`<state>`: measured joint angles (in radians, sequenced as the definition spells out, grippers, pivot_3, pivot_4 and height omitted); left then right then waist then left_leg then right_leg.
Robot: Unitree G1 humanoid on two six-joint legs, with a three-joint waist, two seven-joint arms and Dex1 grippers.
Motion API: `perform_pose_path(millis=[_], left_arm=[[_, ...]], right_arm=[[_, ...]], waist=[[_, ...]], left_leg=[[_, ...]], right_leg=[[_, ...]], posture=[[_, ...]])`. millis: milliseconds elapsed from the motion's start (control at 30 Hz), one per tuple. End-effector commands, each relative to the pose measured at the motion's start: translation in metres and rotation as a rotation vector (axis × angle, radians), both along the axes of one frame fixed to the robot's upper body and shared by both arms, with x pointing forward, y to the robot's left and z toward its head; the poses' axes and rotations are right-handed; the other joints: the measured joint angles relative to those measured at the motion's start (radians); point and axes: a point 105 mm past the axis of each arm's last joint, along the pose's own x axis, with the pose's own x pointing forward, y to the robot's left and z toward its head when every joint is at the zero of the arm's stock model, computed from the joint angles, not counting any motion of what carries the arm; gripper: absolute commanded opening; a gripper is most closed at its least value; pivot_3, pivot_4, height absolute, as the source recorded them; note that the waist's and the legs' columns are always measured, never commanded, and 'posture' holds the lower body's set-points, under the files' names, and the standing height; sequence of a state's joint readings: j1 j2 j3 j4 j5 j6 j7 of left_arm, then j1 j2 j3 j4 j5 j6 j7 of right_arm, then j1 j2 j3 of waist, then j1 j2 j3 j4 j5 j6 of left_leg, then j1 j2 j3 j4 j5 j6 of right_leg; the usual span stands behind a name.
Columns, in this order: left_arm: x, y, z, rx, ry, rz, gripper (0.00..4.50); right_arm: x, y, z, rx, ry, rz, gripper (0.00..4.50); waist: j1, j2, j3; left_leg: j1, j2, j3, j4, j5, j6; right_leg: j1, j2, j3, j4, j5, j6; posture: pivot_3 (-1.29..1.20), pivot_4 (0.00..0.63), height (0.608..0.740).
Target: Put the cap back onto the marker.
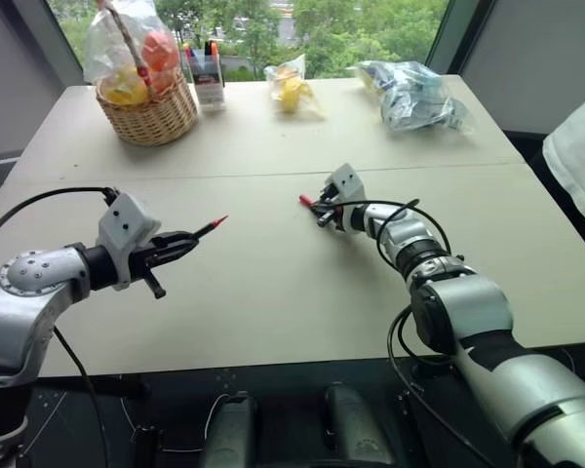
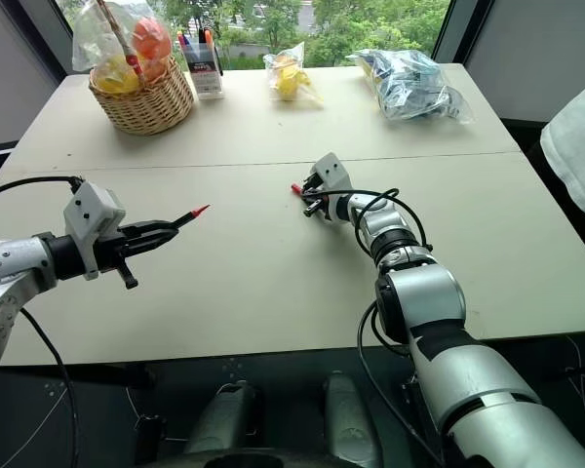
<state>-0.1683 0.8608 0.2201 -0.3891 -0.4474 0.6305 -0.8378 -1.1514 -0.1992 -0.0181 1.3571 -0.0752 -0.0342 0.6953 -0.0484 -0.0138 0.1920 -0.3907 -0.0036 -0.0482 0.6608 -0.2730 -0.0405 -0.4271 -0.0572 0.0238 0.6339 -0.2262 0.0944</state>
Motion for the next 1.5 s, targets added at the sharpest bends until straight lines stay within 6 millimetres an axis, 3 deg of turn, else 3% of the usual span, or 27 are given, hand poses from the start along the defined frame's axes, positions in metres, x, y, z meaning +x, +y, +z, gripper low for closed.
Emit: perform_pose_path(millis=[33,233,433,667,833,933,1033,1367,1500], left_arm=[[0.001,-0.003,0.011,0.005,-0.044,-0.02,0.0],[0.007,-0.008,0.009,0.005,-0.041,-0.044,0.0],[0.013,-0.013,0.005,0.001,-0.036,-0.072,0.0],[0.02,-0.019,0.0,-0.011,-0.033,-0.106,0.0],[0.027,-0.027,-0.002,-0.018,-0.035,-0.141,0.0],[0.03,-0.029,-0.003,-0.017,-0.036,-0.15,0.0],[0.031,-0.031,-0.003,-0.015,-0.039,-0.156,0.0],[0.031,-0.027,0.001,-0.013,-0.049,-0.145,0.0],[0.03,-0.026,0.002,-0.014,-0.052,-0.138,0.0]], right_arm=[[0.004,0.01,0.025,0.012,-0.07,0.053,0.07],[-0.013,0.013,0.012,-0.026,-0.061,0.216,0.07],[-0.044,-0.012,-0.005,-0.058,-0.048,0.394,0.07],[-0.084,-0.042,-0.003,-0.114,-0.031,0.401,0.07],[-0.101,-0.044,0.0,-0.129,-0.009,0.394,0.07],[-0.102,-0.044,0.0,-0.138,-0.003,0.386,1.17],[-0.101,-0.043,0.001,-0.14,-0.012,0.37,2.61],[-0.1,-0.032,-0.001,-0.118,-0.023,0.361,2.61],[-0.101,-0.026,-0.011,-0.1,-0.005,0.351,2.61]], waist=[[0.001,0.0,0.0],[0.0,0.0,0.0],[0.006,0.0,0.0],[0.007,0.0,0.0],[0.004,0.0,0.0],[0.005,0.0,0.0],[0.006,0.0,0.0],[0.007,0.0,0.0],[0.007,0.0,0.0]], left_leg=[[0.0,0.0,0.0,0.0,0.0,0.0],[0.0,0.0,0.0,0.0,0.0,0.0],[0.0,-0.001,0.0,0.0,0.0,0.0],[0.0,-0.001,0.0,0.0,0.0,0.0],[0.0,0.0,0.0,0.001,0.0,0.0],[0.0,0.0,0.0,0.001,0.0,0.0],[0.0,0.0,0.0,0.001,0.0,0.0],[0.0,0.0,0.0,0.001,0.0,0.0],[0.0,0.0,0.0,0.001,0.0,0.0]], right_leg=[[0.0,0.0,0.0,0.0,0.0,0.0],[0.0,0.0,0.0,0.0,0.0,0.0],[0.0,-0.001,0.0,0.0,0.0,0.0],[0.001,-0.001,0.0,0.0,0.0,0.0],[0.001,0.0,0.0,0.0,0.0,0.0],[0.001,0.0,0.0,0.0,0.0,0.0],[0.001,0.0,0.0,0.0,0.0,0.0],[0.001,0.0,0.0,0.0,0.0,0.0],[0.001,0.0,0.0,0.0,0.0,0.0]], posture=[[0.0,0.15,0.74],[0.0,0.15,0.74],[0.0,0.15,0.74],[0.0,0.15,0.74],[0.0,0.15,0.74],[0.0,0.15,0.74],[0.0,0.15,0.74],[0.0,0.15,0.74],[0.0,0.15,0.74]])
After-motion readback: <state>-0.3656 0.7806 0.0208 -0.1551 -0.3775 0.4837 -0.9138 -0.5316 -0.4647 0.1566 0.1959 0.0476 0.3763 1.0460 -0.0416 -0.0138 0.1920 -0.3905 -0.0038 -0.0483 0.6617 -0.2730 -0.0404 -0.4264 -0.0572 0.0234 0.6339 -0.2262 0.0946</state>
